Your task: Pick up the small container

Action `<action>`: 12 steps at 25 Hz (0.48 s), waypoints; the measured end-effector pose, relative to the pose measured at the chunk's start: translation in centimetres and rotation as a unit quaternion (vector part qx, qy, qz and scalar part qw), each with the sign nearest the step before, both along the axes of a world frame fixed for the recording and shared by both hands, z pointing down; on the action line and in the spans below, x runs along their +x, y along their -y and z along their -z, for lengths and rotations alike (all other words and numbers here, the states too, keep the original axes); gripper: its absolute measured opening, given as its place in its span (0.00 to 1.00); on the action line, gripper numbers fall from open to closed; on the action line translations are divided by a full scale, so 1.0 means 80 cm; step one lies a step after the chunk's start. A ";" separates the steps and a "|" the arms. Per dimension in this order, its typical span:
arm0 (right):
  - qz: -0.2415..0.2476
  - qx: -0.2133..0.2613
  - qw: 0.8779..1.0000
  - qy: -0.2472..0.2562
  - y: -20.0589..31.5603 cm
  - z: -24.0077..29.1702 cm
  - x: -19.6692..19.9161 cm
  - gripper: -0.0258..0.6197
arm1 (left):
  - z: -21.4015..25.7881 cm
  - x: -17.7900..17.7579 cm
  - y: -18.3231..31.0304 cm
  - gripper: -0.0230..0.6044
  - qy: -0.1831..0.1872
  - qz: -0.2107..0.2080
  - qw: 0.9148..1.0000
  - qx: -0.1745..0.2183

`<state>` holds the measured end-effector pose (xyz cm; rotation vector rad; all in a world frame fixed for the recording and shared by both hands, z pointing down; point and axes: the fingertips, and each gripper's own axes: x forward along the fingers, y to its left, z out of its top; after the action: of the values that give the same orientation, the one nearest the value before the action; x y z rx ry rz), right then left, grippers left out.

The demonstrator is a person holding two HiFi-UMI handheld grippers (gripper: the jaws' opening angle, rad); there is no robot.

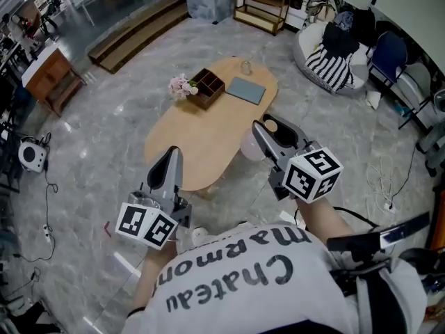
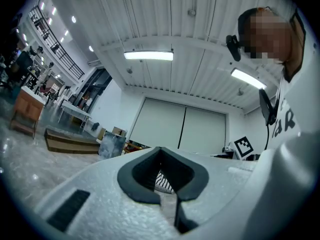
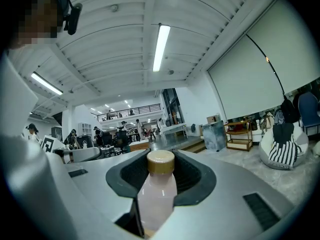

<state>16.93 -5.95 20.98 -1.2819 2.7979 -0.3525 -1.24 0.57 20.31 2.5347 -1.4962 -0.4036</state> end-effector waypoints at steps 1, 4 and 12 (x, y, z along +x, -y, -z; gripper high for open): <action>0.000 0.001 1.000 -0.001 -0.002 -0.001 0.000 0.25 | 0.000 0.001 -0.001 0.06 0.000 0.000 1.000 0.000; 0.000 0.002 1.000 -0.002 -0.007 -0.001 0.001 0.25 | 0.001 0.002 -0.005 0.06 0.000 -0.003 1.000 0.002; -0.010 0.002 1.000 0.005 -0.013 0.002 0.002 0.25 | 0.007 -0.004 -0.010 0.06 -0.002 -0.008 1.000 0.008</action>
<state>17.12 -4.90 20.81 -1.3046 2.7743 -0.3516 -1.53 1.36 19.72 2.5542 -1.4749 -0.4198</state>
